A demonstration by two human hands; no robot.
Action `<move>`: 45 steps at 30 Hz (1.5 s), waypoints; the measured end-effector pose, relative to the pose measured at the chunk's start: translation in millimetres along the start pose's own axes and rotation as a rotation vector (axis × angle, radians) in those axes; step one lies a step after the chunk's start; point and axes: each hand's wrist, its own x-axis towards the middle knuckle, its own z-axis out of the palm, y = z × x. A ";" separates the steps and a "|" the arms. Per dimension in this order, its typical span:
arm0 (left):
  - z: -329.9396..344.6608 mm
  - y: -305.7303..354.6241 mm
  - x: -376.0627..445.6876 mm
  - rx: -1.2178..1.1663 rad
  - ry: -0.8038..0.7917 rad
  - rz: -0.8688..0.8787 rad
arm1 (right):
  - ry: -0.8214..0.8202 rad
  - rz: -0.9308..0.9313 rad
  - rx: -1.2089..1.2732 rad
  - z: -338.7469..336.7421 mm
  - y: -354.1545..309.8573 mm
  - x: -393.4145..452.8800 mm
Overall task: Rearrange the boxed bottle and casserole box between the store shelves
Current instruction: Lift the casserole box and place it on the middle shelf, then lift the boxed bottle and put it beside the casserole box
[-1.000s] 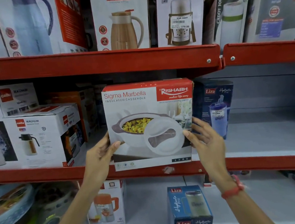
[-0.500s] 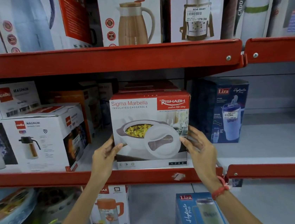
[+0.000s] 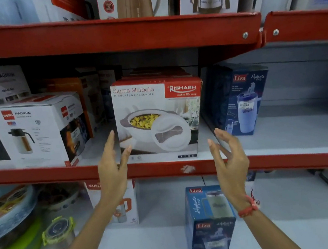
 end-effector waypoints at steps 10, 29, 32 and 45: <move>56.1 -41.6 -143.1 -0.152 -0.414 -0.303 | -0.396 0.183 -0.203 -88.5 76.8 -114.2; 34.8 6.8 -175.3 -0.030 -0.689 -0.405 | -0.756 0.573 -0.114 -116.1 23.0 -124.5; 16.4 34.7 -164.6 -0.062 -0.667 -0.337 | -0.738 0.491 -0.087 -121.3 -13.7 -106.0; -2.3 159.8 -85.8 -0.349 -0.501 -0.140 | -0.570 0.304 0.144 -137.6 -123.6 10.9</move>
